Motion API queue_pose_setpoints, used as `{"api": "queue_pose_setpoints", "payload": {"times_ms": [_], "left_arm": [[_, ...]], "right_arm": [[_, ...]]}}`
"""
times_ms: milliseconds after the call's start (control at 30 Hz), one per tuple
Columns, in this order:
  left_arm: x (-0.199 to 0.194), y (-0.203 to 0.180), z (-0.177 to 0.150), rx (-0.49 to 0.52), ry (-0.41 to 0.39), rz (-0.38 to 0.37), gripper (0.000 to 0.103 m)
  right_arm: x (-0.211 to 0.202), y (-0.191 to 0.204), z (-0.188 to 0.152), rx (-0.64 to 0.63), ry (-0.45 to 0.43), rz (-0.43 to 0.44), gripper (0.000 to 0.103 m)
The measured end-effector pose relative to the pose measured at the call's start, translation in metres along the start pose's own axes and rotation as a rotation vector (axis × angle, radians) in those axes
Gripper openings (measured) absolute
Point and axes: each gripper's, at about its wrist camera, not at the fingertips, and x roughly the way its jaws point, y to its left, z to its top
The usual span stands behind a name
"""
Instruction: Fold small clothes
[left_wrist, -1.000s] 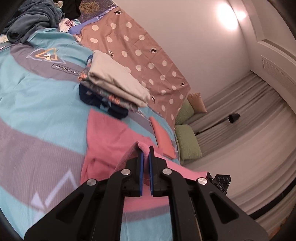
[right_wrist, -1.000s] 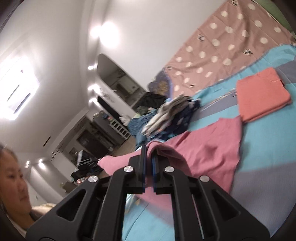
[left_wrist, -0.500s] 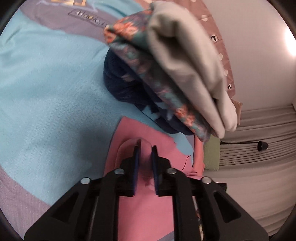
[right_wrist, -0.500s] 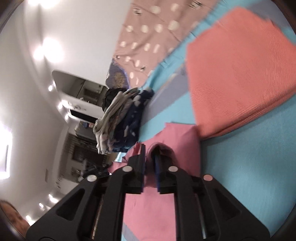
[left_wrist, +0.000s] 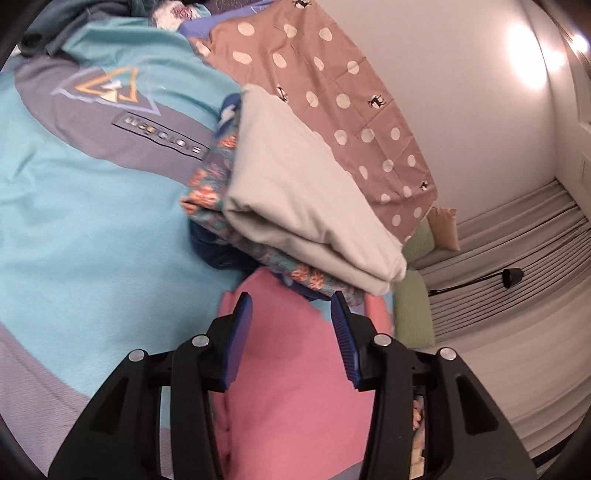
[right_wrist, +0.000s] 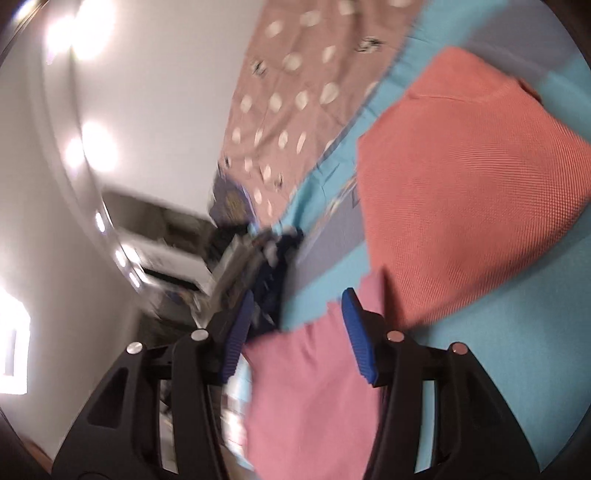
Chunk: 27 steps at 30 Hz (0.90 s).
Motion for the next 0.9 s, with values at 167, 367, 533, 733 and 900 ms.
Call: {"api": "queue_pose_setpoints", "payload": {"times_ms": [167,367,533,733,900], "left_arm": [[-0.01,0.019,-0.027,-0.005,0.092,0.108,0.047],[-0.014,0.048,-0.082,0.015,0.251,0.2,0.047],[-0.033,0.065,-0.098,-0.026,0.258,0.176,0.047],[-0.063,0.077,-0.115,-0.031,0.189,0.188,0.061],[-0.07,0.093,-0.12,-0.077,0.196,0.117,0.061]], "right_arm": [[0.037,0.082,-0.053,-0.394,0.176,-0.188,0.072],[0.087,0.151,-0.171,-0.743,0.338,-0.268,0.08],[0.133,0.204,-0.304,-1.171,0.44,-0.257,0.084],[0.187,0.217,-0.381,-1.392,0.467,-0.321,0.084],[0.213,0.228,-0.402,-1.497,0.337,-0.463,0.083]]}}
